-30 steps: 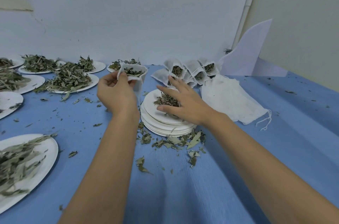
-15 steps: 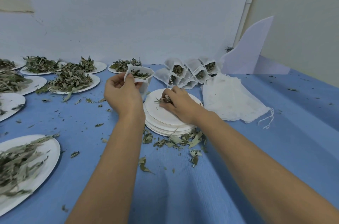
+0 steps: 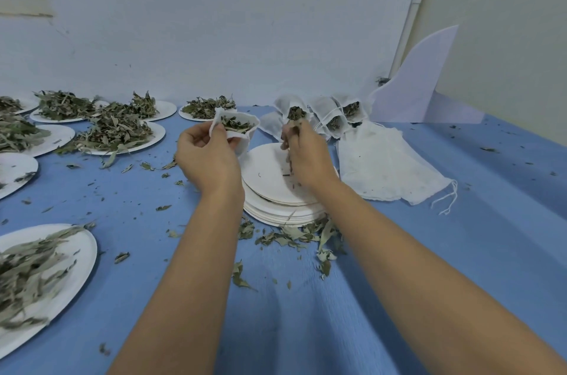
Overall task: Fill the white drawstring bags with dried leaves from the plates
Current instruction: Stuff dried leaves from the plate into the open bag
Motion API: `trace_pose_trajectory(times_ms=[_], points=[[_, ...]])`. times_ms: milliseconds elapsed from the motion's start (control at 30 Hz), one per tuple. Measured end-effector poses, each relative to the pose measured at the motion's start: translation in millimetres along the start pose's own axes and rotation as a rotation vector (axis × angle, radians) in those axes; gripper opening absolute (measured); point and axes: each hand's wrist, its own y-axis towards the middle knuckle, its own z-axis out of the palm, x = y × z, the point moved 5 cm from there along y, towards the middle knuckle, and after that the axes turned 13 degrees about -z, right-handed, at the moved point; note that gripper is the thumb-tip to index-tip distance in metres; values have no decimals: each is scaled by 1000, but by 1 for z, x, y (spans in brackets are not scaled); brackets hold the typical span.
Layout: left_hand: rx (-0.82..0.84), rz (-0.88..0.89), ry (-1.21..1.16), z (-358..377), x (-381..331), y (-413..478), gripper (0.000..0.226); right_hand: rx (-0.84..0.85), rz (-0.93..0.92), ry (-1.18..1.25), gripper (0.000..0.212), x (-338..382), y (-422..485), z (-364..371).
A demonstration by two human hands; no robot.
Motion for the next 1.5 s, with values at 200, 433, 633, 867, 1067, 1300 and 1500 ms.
trace_pose_trajectory(times_ms=[200,433,633,867,1067,1300,1500], points=[[68,78,145,5,5,-6,15,-204,425,580,25,-17,-4,2],[111,95,277,11,14,-12,13,-254,593,886,24,-26,-14,8],[145,175,472,15,15,-18,14,-384,623,1021,27,-23,-14,3],[168,441,737,22,13,-27,12,-633,441,1220,38,5,-8,-17],[160,436,766,25,8,-36,15,-665,347,1197,38,25,-8,-16],[214,208,721,33,3,-40,25,-787,210,925,42,24,-10,-26],[410,-129,681,38,8,-42,19,-807,74,736,47,27,-12,-31]])
